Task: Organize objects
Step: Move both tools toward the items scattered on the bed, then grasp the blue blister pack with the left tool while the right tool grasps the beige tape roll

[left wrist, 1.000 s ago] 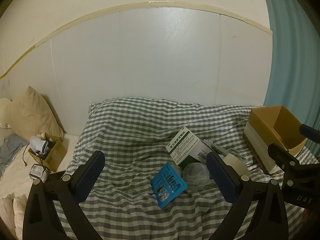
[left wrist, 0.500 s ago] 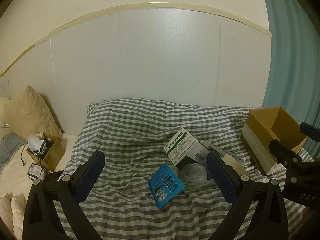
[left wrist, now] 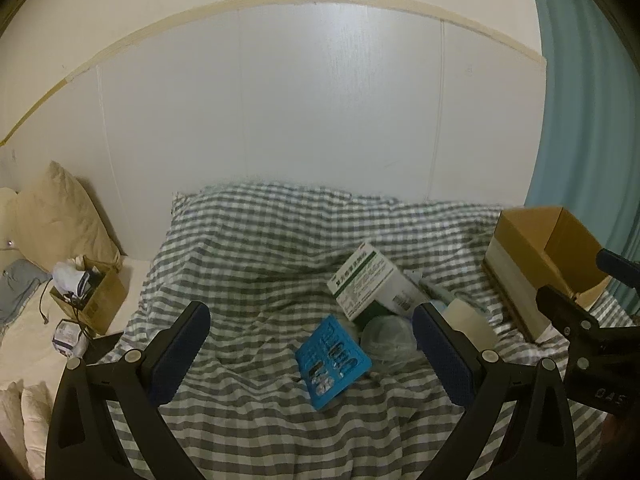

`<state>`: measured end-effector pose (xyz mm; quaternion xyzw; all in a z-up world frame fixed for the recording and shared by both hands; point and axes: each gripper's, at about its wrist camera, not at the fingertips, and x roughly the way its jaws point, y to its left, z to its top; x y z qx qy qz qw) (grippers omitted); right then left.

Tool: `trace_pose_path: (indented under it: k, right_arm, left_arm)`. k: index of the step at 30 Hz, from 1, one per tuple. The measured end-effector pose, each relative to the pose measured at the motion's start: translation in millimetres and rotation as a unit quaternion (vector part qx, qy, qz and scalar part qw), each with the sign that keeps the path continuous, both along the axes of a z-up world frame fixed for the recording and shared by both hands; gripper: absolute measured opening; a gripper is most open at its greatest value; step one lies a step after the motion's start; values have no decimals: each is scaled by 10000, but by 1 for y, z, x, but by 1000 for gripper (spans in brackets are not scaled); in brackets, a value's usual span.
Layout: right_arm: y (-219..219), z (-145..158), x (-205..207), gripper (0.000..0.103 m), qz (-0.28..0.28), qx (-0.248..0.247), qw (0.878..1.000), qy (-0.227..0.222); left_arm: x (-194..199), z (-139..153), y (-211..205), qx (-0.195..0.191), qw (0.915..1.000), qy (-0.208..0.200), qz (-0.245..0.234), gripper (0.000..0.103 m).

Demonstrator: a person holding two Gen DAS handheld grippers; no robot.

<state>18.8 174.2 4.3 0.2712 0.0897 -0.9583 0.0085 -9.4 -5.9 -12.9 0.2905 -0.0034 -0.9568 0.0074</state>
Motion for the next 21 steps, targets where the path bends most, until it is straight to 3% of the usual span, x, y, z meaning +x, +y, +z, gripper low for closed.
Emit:
trace_pose_path:
  k: [5,13,21]
  right_arm:
    - [5,-26,-15,103,-55,333,9983,-483]
    - [9,-55,-35,96,49,255,9929,-1157]
    - [-21,-95,-61,82,277,899,9776,-1885]
  left_arm:
    - [-10,-23,2,-83,9989,-464,12,103]
    - [-24,-72,4,56,9921,-1250,-103,103]
    - [-39,-92,9,-25,9876,-1571,-74,102]
